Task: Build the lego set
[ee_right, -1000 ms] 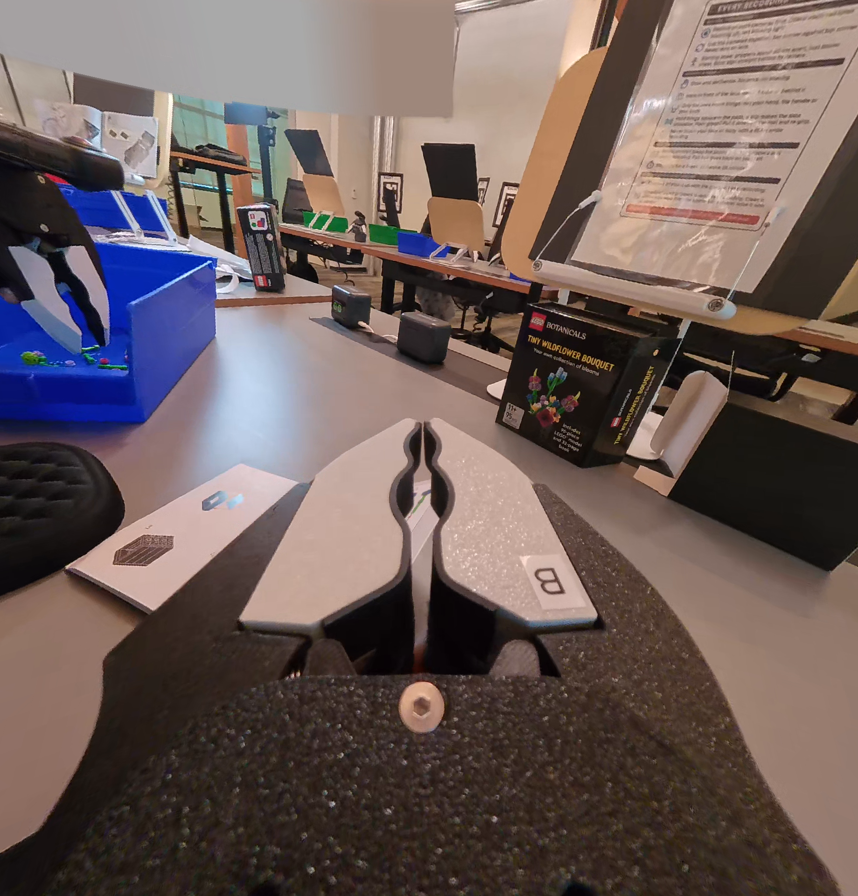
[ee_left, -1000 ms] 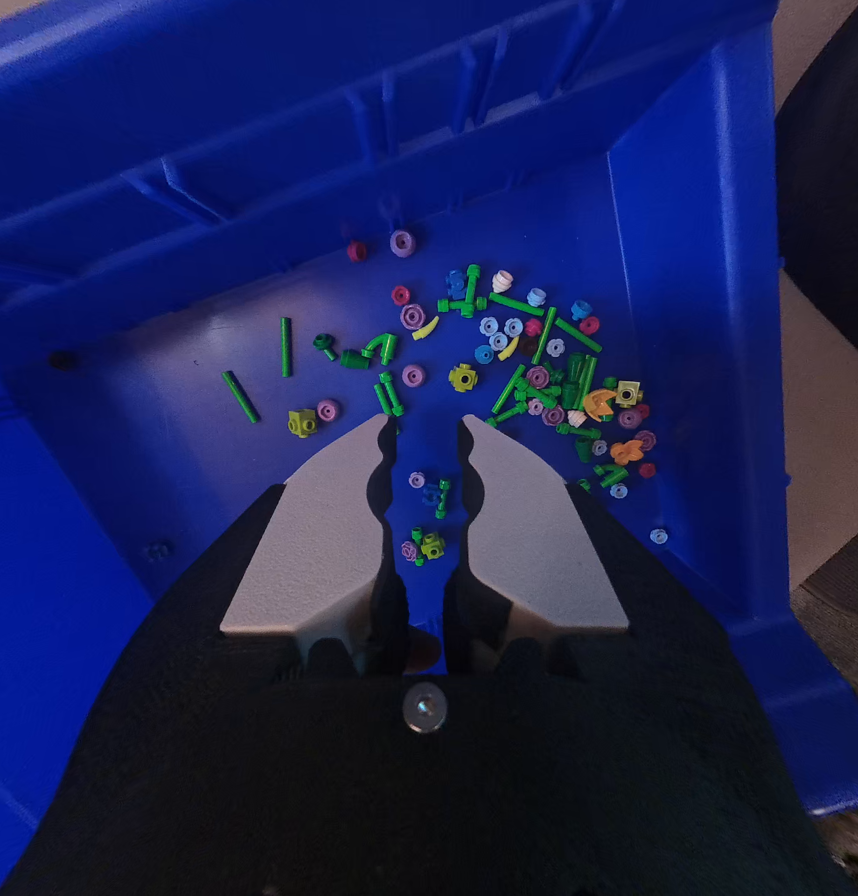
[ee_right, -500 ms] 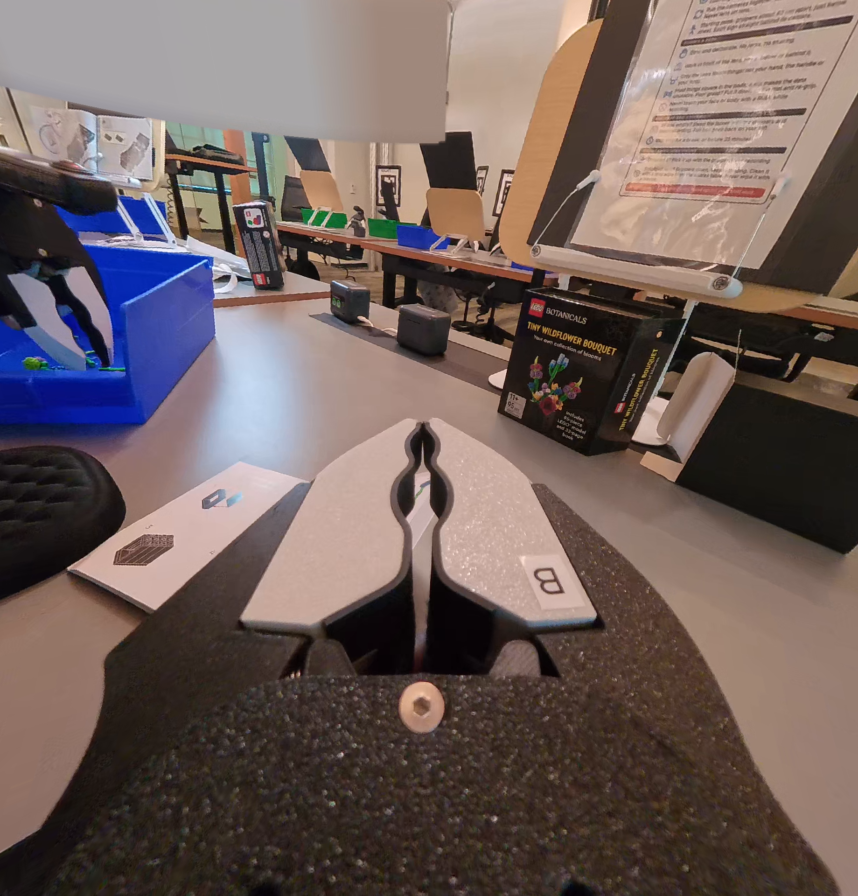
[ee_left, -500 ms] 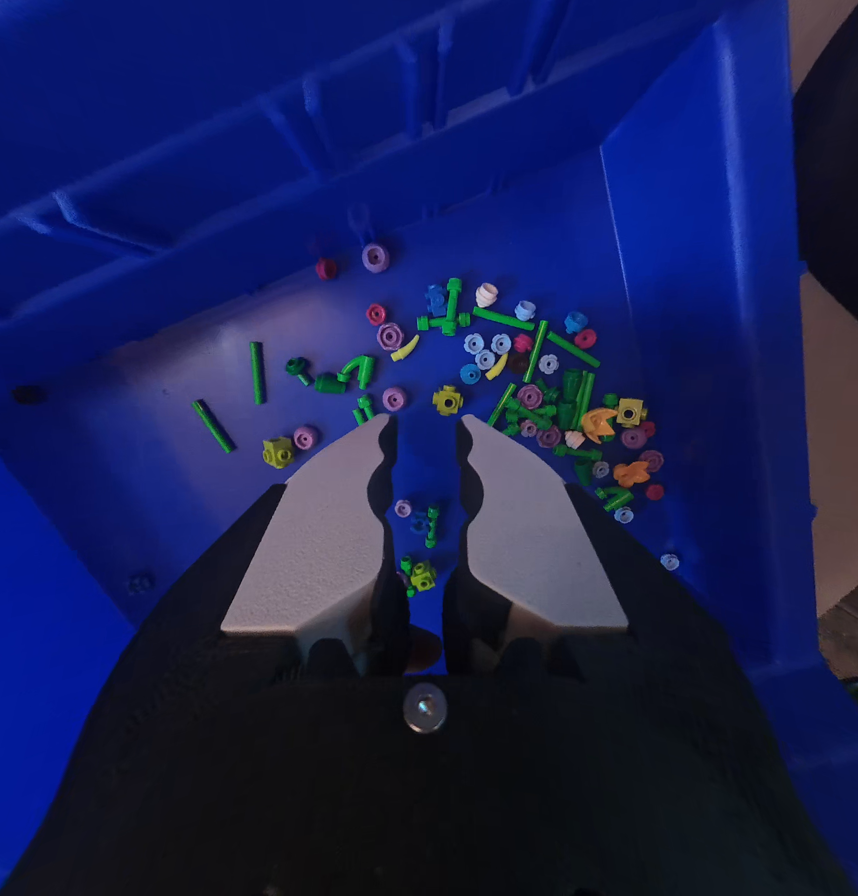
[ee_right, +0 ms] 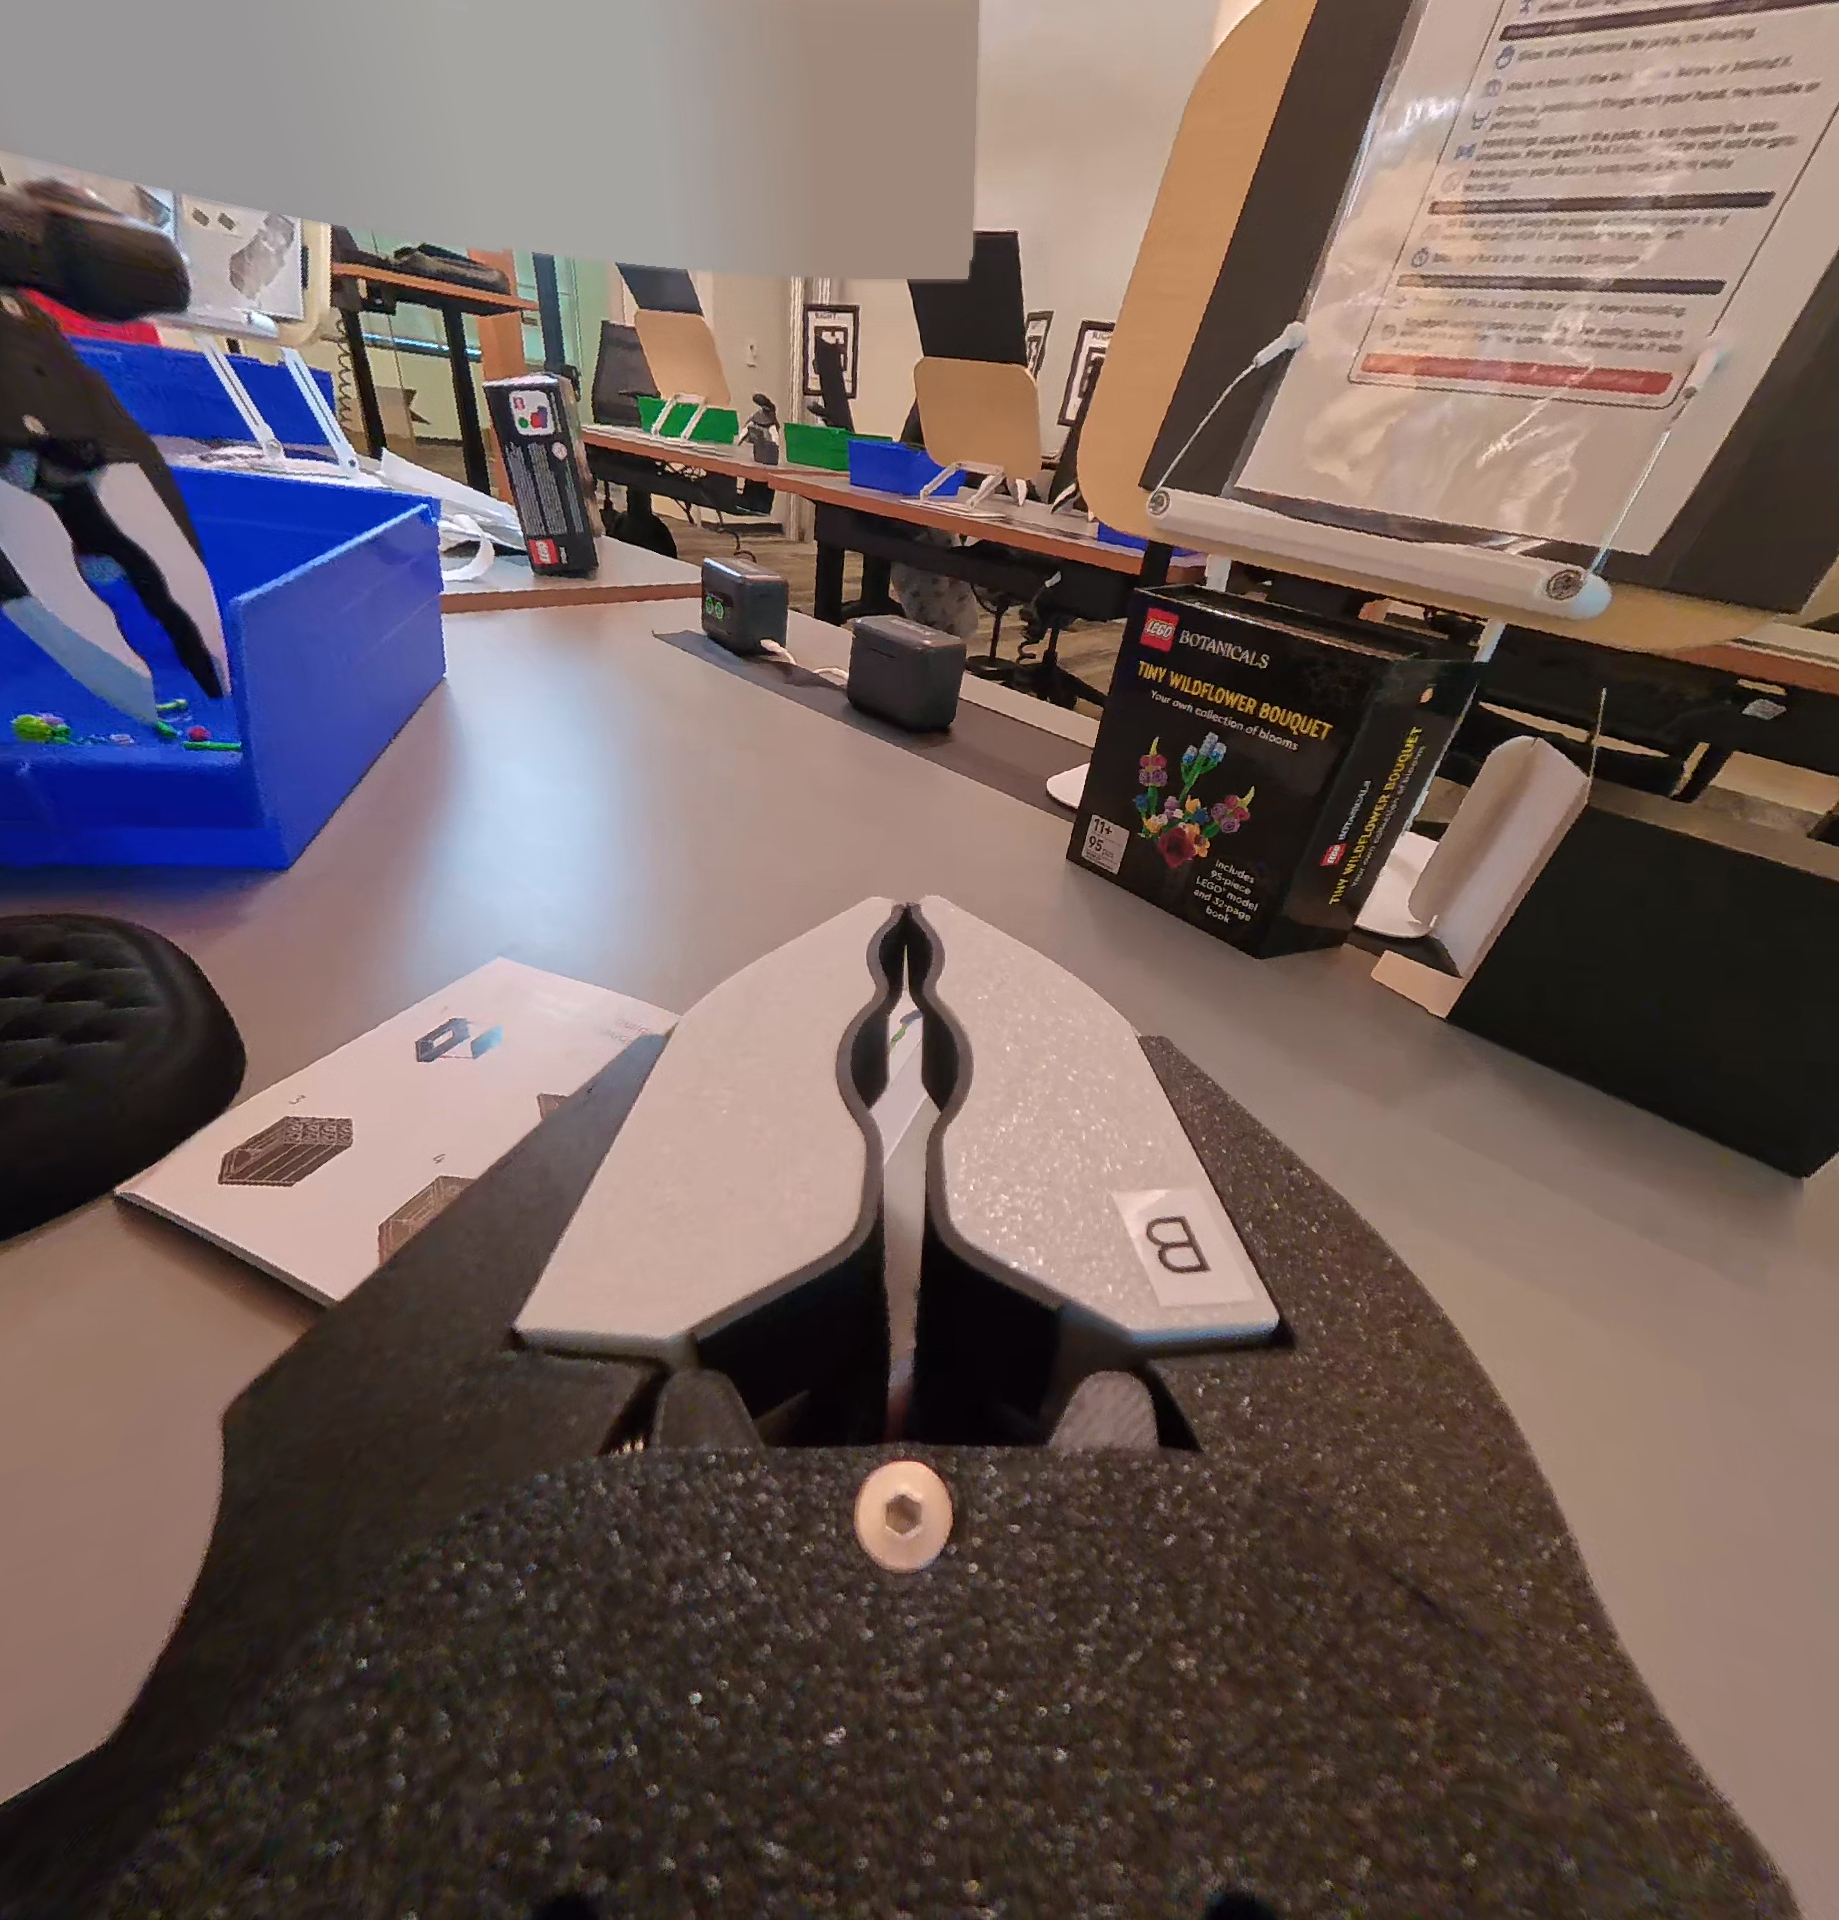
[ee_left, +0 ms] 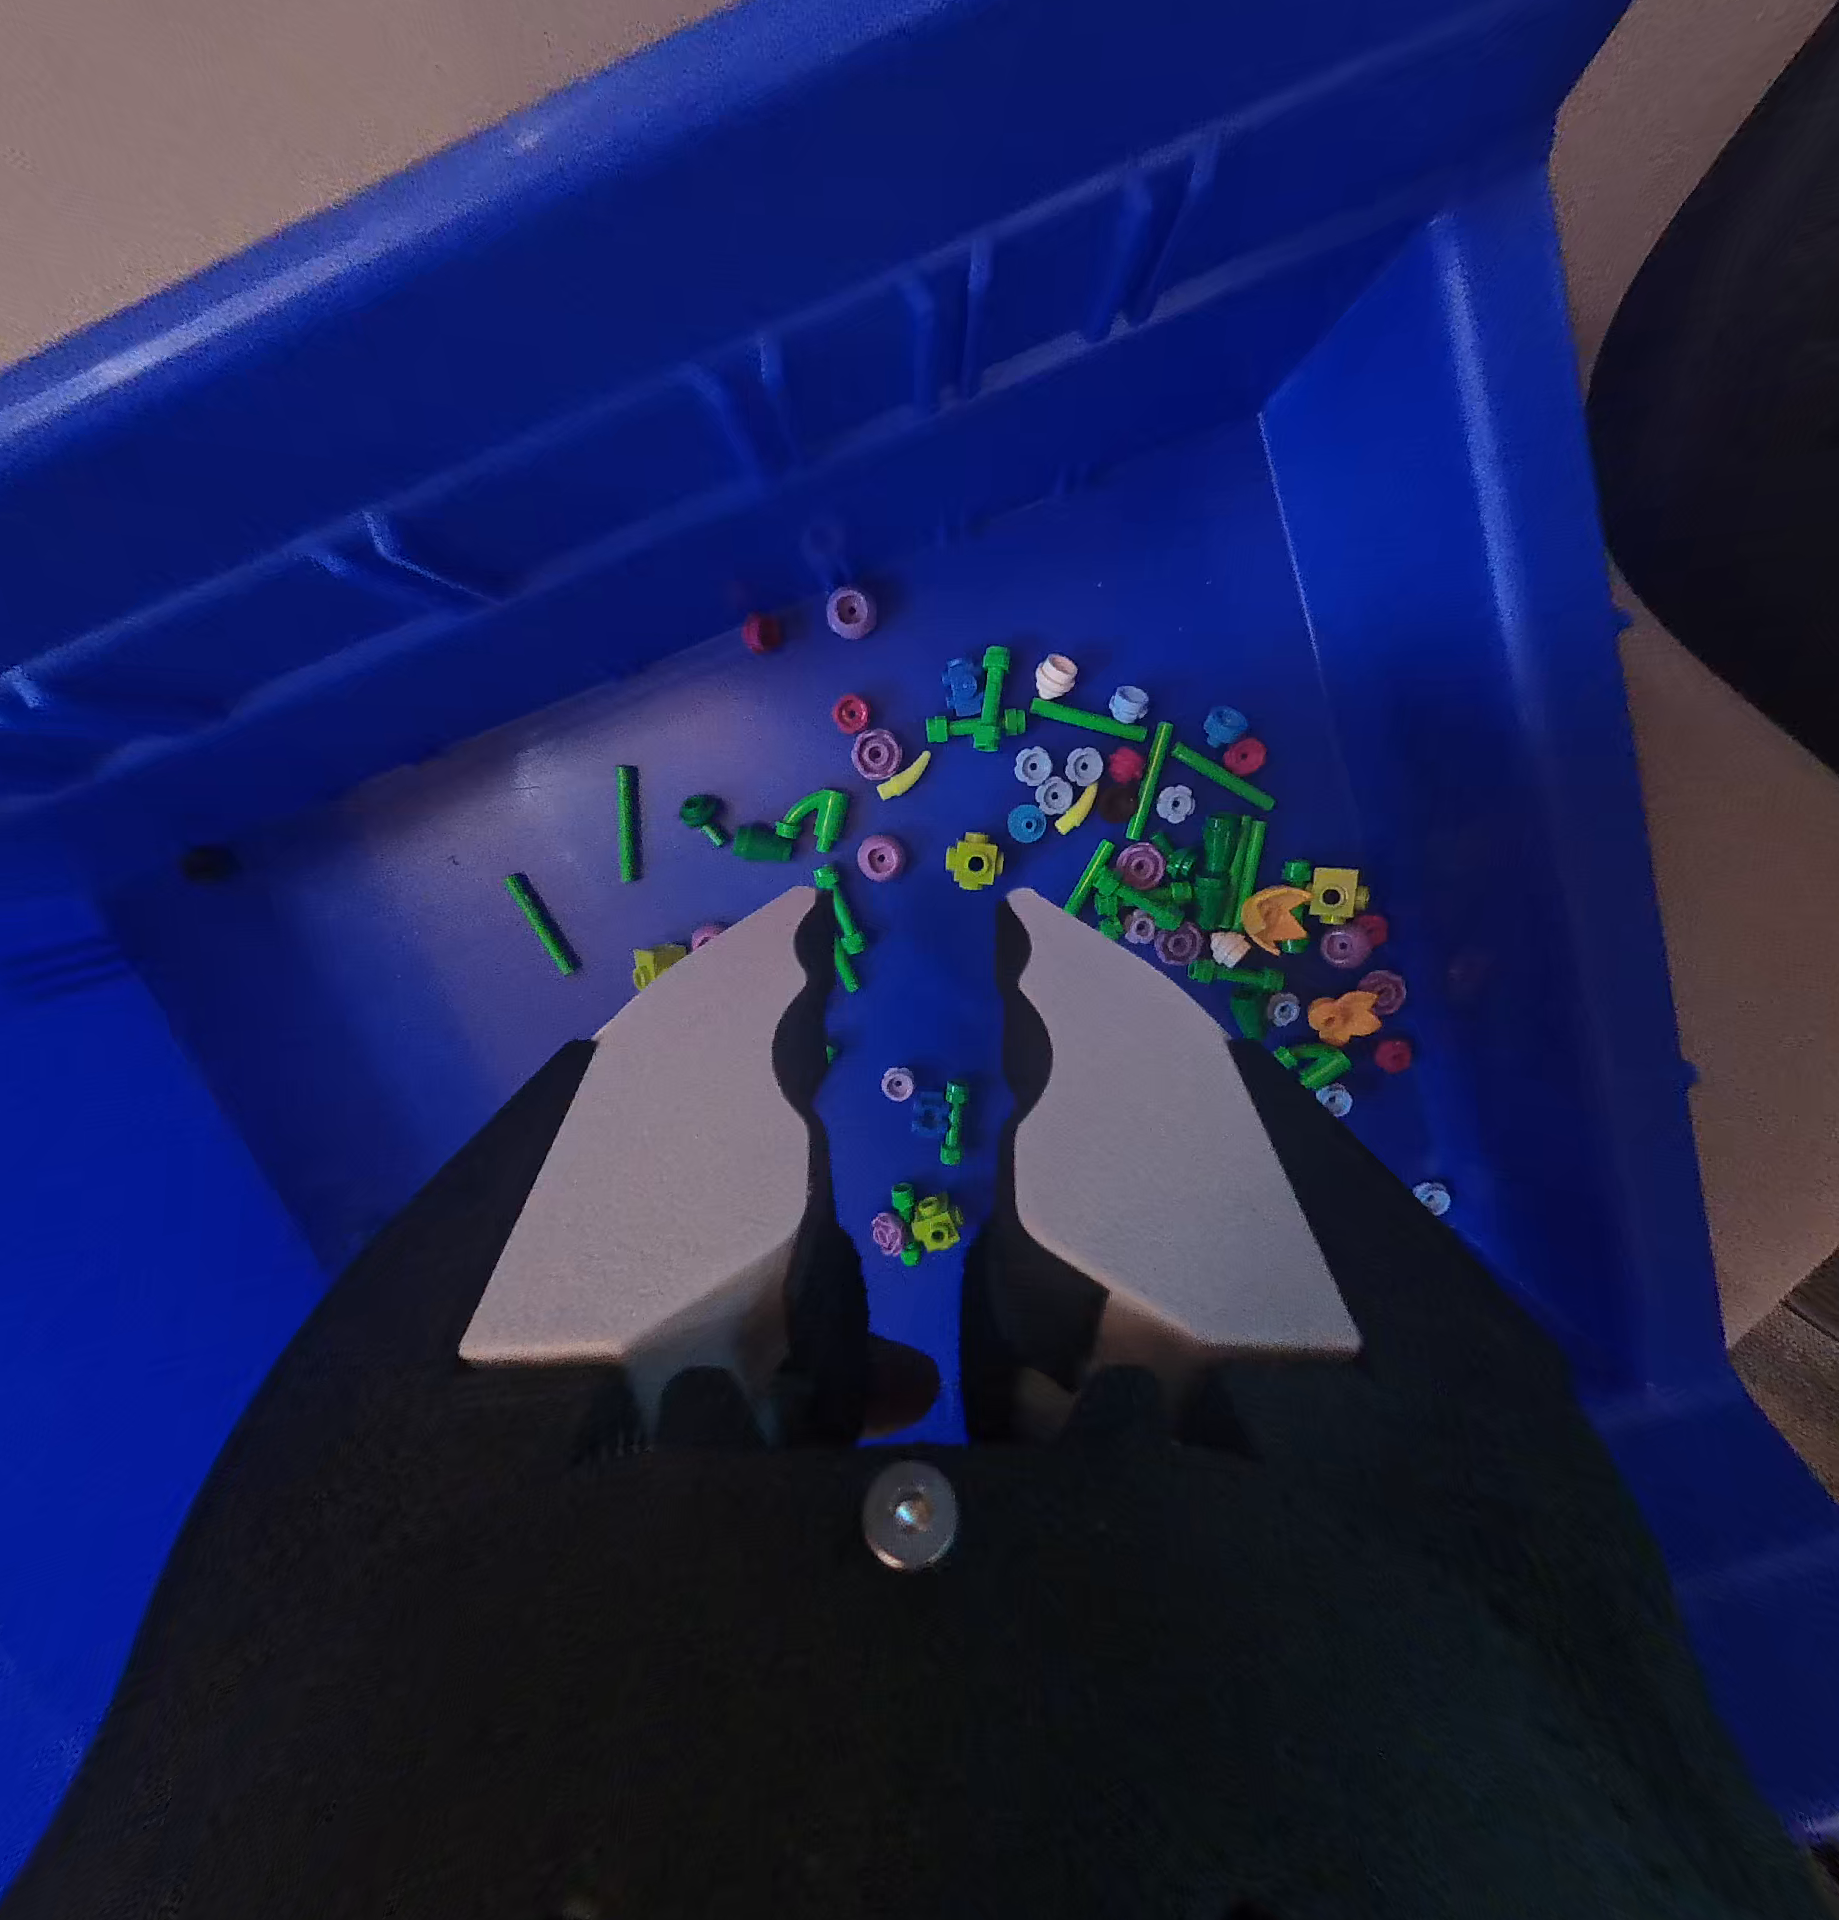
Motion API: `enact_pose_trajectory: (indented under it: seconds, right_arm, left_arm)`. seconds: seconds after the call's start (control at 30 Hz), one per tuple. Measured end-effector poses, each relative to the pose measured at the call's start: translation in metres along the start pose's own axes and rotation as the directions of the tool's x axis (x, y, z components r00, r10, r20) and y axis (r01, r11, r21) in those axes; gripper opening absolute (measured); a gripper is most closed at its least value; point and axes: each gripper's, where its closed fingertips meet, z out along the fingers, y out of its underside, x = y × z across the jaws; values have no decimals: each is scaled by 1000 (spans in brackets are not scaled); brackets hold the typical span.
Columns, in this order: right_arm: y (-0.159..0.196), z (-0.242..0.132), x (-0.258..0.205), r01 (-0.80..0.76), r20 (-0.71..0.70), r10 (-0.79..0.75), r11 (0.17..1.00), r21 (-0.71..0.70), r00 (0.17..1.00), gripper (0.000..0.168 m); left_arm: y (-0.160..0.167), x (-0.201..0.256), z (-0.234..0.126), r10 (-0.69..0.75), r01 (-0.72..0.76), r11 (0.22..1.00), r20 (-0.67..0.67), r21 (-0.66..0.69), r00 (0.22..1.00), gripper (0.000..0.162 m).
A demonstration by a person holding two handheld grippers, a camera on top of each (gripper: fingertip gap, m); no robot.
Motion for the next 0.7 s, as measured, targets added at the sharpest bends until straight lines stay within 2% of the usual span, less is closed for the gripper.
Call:
enact_pose_trajectory:
  seconds: [0.03,0.17,0.27,0.37,0.53,0.67,0.7]
  right_arm:
    - [0,0,0,2,0,-2,1000,-2,1000,0]
    - [0,-1,0,-11,9,11,1000,3,1000,0]
    - [-1,-1,-1,-9,15,9,1000,6,1000,0]
    - [-1,-2,-1,-13,16,13,1000,7,1000,0]
    - [-1,-3,0,-15,14,15,1000,8,1000,0]
    - [1,-3,1,-20,14,20,1000,2,1000,0]
    - [1,-3,1,-20,16,21,1000,-2,1000,0]
  left_arm:
    - [0,-1,-2,-3,3,1000,4,0,1000,32]
    - [6,-17,-13,-64,64,998,63,-5,996,33]
    - [23,-32,-17,-121,134,986,123,-98,985,33]
    - [32,-39,-14,-118,139,979,140,-152,983,31]
    - [30,-23,-2,-113,114,981,18,-158,993,23]
    - [-10,24,-1,-9,17,999,-177,41,984,19]
    - [-12,34,1,31,-25,999,-189,35,982,20]
